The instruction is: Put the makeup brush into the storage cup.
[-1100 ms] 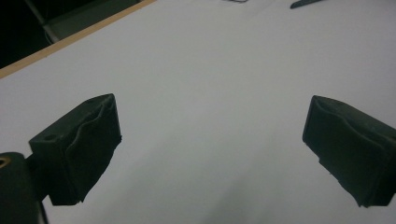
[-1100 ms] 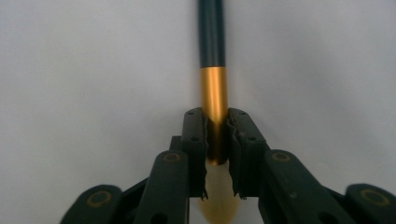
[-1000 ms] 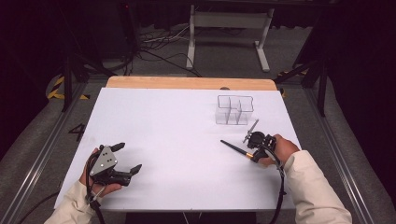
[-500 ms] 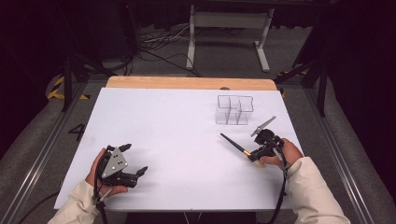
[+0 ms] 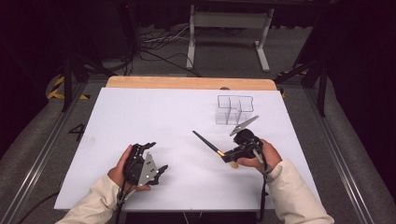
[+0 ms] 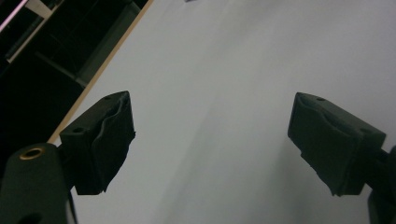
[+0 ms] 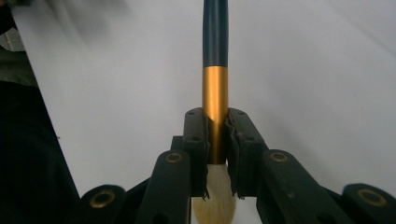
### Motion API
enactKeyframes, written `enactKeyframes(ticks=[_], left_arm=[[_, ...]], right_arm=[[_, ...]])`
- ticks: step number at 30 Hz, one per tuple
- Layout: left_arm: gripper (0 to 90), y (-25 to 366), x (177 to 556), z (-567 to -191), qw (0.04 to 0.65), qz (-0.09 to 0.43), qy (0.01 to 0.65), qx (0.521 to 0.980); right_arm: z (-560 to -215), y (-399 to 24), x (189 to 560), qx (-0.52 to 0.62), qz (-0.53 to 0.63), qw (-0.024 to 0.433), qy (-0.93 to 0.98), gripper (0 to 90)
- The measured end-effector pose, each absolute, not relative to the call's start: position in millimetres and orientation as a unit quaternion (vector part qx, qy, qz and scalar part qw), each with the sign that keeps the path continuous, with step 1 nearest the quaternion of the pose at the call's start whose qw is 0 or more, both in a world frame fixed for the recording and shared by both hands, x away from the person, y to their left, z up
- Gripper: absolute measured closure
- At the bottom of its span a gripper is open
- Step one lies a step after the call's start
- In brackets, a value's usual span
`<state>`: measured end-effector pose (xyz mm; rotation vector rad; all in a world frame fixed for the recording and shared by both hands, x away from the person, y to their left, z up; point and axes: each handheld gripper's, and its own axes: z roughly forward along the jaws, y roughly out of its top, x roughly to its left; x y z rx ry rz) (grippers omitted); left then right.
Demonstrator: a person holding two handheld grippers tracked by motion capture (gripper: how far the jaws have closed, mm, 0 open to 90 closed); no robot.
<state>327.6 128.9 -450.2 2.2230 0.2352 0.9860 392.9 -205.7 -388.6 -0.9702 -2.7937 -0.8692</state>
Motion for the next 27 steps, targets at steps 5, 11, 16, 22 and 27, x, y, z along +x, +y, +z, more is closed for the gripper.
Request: enactKeyframes(ticks=[5,11,16,22,27], left_arm=[[16.8,111,326,-454,0.327,0.410,0.062,0.849],[18.2,101,325,-457,0.332,0.429,0.025,0.840],[25.5,96,323,-458,0.326,0.446,0.008,0.834],[46.4,88,321,-464,0.281,0.491,-0.017,0.824],[57.7,84,318,-468,0.252,0.510,-0.039,0.822]], right_arm=[[-392,-182,395,-0.304,-0.275,0.041,-0.911,79.6],[-394,-148,400,-0.283,-0.255,0.051,-0.923,79.5],[-394,-123,402,-0.263,-0.231,0.049,-0.935,79.5],[-393,-98,402,-0.256,-0.224,0.042,-0.939,79.4],[-392,-88,402,-0.257,-0.227,0.038,-0.939,79.4]])
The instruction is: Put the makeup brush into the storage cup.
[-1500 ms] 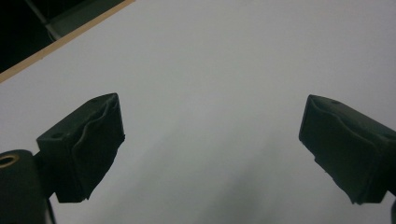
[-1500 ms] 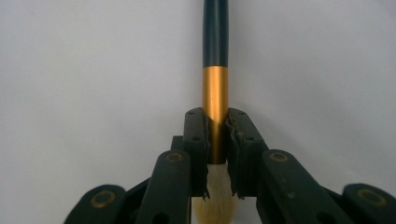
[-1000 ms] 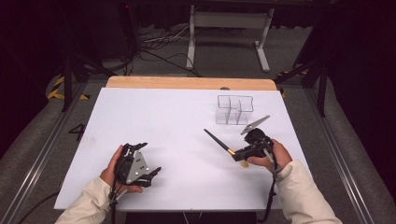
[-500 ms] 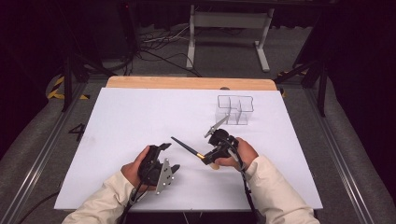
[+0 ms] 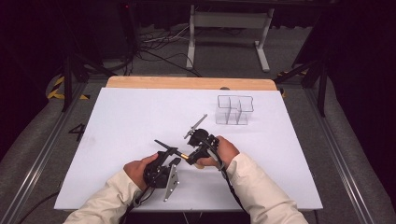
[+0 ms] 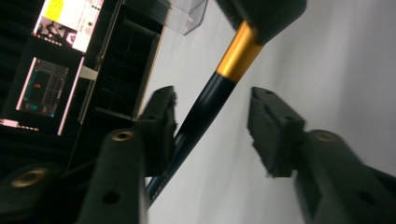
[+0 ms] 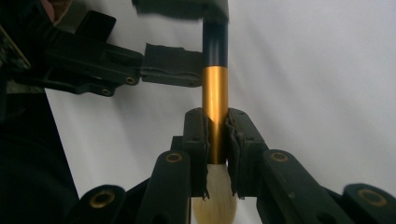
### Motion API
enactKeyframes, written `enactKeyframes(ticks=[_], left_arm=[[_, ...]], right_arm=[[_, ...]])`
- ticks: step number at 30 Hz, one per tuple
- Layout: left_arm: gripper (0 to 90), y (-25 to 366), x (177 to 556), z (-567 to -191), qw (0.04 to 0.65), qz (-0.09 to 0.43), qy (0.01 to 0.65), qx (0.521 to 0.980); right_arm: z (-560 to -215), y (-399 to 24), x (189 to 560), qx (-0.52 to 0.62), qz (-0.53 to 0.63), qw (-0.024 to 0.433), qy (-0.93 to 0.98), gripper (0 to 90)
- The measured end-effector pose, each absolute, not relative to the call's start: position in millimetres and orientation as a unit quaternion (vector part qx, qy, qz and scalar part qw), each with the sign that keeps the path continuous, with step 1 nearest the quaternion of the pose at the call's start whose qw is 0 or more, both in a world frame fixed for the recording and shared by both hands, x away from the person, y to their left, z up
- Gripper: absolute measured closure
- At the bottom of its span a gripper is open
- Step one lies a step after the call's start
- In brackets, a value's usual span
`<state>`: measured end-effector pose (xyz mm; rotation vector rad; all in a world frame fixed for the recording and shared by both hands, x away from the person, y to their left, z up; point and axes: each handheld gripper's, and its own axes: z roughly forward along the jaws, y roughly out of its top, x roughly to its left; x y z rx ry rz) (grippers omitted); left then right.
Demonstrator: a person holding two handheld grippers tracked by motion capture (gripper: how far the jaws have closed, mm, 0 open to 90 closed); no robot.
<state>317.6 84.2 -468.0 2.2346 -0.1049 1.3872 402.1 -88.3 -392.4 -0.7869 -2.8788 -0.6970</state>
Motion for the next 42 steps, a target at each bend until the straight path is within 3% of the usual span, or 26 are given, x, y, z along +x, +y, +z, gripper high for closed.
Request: enactKeyframes(ticks=[6,17,18,20,22,25,27,28,35,42], left_arm=[[68.7,79,317,-470,0.214,0.523,-0.054,0.823],[77.2,75,317,-473,0.190,0.509,-0.067,0.837],[77.2,75,317,-471,0.190,0.507,-0.063,0.838],[77.3,78,319,-468,0.194,0.505,-0.057,0.839],[77.4,83,322,-466,0.204,0.499,-0.042,0.841],[77.4,90,323,-462,0.215,0.494,-0.026,0.842],[77.4,94,324,-462,0.231,0.492,-0.013,0.840],[77.4,100,327,-460,0.230,0.490,0.000,0.841],[77.4,113,331,-451,0.227,0.483,0.030,0.845],[77.4,121,337,-446,0.254,0.463,0.060,0.847]], right_arm=[[-395,-78,400,-0.255,-0.226,0.039,-0.939,79.3],[-398,-74,398,-0.264,-0.236,0.035,-0.935,78.8],[-397,-74,398,-0.264,-0.243,0.034,-0.933,76.4],[-394,-78,399,-0.275,-0.256,0.016,-0.927,60.2],[-392,-86,401,-0.284,-0.276,0.020,-0.918,58.0],[-385,-99,400,-0.287,-0.316,-0.001,-0.905,46.7],[-382,-103,398,-0.286,-0.333,-0.009,-0.898,45.9],[-371,-113,391,-0.276,-0.370,-0.043,-0.886,42.0],[-355,-153,370,-0.245,-0.432,-0.169,-0.851,35.5],[-367,-198,357,-0.266,-0.447,-0.259,-0.814,32.3]])
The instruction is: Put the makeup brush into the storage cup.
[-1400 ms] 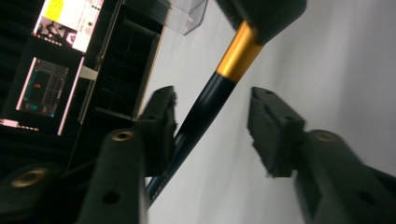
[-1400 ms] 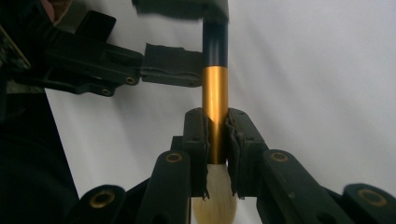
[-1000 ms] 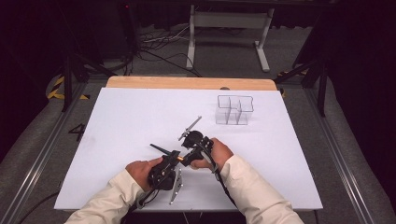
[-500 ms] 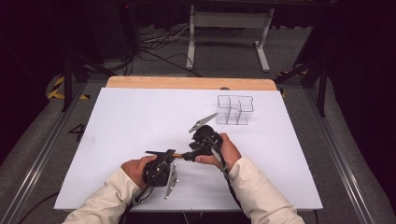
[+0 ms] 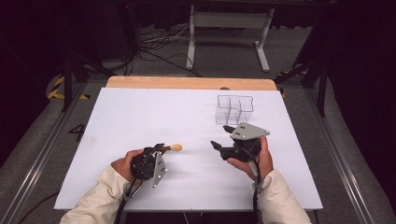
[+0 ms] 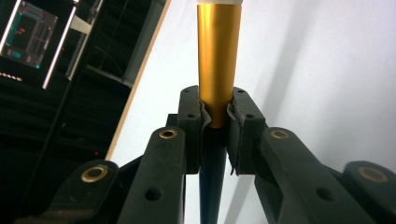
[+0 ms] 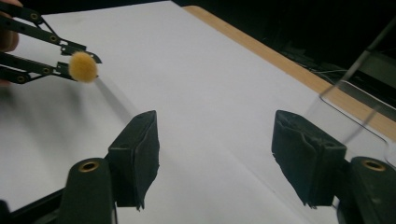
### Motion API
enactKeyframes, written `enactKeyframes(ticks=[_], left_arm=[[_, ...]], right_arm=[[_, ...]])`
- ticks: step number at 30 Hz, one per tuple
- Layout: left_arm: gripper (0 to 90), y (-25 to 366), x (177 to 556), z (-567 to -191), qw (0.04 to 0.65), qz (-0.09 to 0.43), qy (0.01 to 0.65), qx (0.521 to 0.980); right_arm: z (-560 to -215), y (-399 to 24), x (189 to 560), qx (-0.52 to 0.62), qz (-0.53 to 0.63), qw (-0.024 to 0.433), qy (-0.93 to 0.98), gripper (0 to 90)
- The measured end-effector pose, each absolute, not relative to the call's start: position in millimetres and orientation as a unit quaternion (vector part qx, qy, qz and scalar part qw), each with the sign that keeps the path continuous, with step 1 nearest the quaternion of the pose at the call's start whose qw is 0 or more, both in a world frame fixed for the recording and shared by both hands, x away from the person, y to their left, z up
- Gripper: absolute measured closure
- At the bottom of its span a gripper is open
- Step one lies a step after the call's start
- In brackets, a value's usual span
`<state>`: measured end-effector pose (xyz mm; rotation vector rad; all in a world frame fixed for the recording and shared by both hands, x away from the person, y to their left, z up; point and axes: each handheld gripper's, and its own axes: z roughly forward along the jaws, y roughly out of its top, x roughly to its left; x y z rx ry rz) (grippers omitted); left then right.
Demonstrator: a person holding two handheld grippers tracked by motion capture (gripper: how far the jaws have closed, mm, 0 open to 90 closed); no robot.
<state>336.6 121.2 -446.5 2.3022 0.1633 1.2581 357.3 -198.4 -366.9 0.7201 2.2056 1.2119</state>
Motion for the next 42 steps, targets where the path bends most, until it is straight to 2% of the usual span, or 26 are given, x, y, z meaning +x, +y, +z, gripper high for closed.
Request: enactKeyframes(ticks=[4,6,11,33,42], left_arm=[[77.4,123,338,-446,0.261,0.457,0.072,0.848],[77.4,125,339,-444,0.275,0.453,0.082,0.844],[77.4,130,340,-441,0.292,0.439,0.100,0.844],[77.4,136,344,-437,0.314,0.418,0.127,0.843],[77.4,137,353,-427,0.359,0.396,0.146,0.832]], right_arm=[[-374,-214,353,0.279,0.461,0.271,0.798,31.0],[-378,-225,349,0.289,0.460,0.292,0.787,28.3],[-388,-243,340,0.290,0.461,0.318,0.776,28.0],[-415,-280,318,0.296,0.457,0.363,0.756,19.9],[-424,-285,313,0.303,0.453,0.366,0.754,14.7]])
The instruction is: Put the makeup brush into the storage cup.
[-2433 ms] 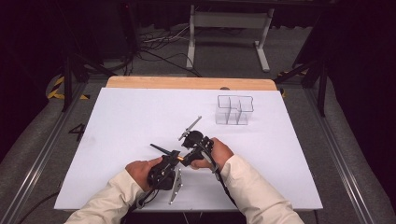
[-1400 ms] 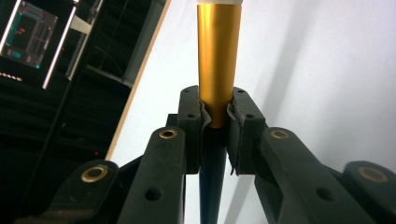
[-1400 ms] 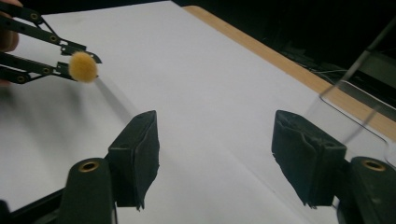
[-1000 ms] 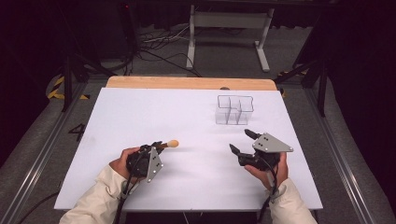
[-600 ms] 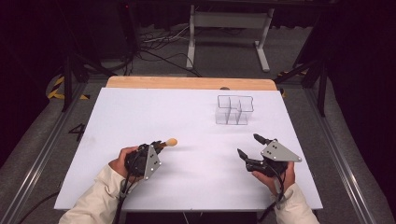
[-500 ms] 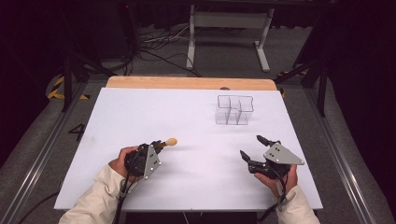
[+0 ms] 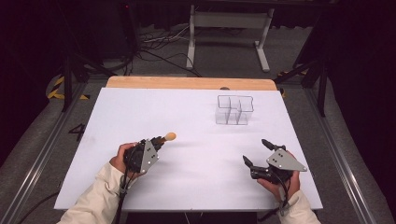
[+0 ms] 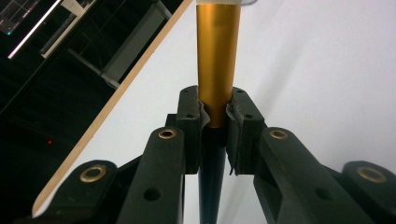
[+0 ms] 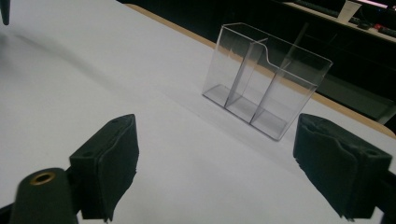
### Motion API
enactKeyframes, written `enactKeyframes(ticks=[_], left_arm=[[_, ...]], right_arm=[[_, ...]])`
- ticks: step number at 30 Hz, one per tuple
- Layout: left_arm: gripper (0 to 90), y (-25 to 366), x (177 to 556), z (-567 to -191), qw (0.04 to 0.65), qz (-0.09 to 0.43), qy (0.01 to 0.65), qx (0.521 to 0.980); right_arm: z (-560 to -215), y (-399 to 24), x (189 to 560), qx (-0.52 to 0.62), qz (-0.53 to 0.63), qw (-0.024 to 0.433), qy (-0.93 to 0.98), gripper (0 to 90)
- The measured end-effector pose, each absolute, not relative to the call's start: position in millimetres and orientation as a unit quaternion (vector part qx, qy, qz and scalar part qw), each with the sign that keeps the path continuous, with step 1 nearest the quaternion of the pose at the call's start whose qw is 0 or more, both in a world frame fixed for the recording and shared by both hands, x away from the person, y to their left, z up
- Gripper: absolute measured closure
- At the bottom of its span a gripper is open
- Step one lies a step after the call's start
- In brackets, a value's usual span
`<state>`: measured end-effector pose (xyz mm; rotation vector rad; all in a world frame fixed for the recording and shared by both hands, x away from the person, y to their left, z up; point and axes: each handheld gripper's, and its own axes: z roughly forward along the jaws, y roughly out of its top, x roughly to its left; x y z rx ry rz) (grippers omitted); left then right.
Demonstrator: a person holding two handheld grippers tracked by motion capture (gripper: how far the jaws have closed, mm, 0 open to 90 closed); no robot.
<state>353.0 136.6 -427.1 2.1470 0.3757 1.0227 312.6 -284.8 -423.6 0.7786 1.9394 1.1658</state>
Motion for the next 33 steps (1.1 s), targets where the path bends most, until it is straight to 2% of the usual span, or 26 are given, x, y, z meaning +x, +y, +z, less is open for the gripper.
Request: enactKeyframes(ticks=[12,19,33], left_arm=[[77.4,132,372,-417,0.426,0.350,0.174,0.816],[77.5,113,390,-406,0.482,0.305,0.188,0.800],[77.5,66,420,-374,0.550,0.263,0.189,0.770]], right_arm=[[-430,-301,301,0.339,0.452,0.376,0.734,10.4],[-434,-306,298,0.344,0.448,0.378,0.734,10.9],[-437,-317,297,0.358,0.459,0.380,0.719,11.4]])
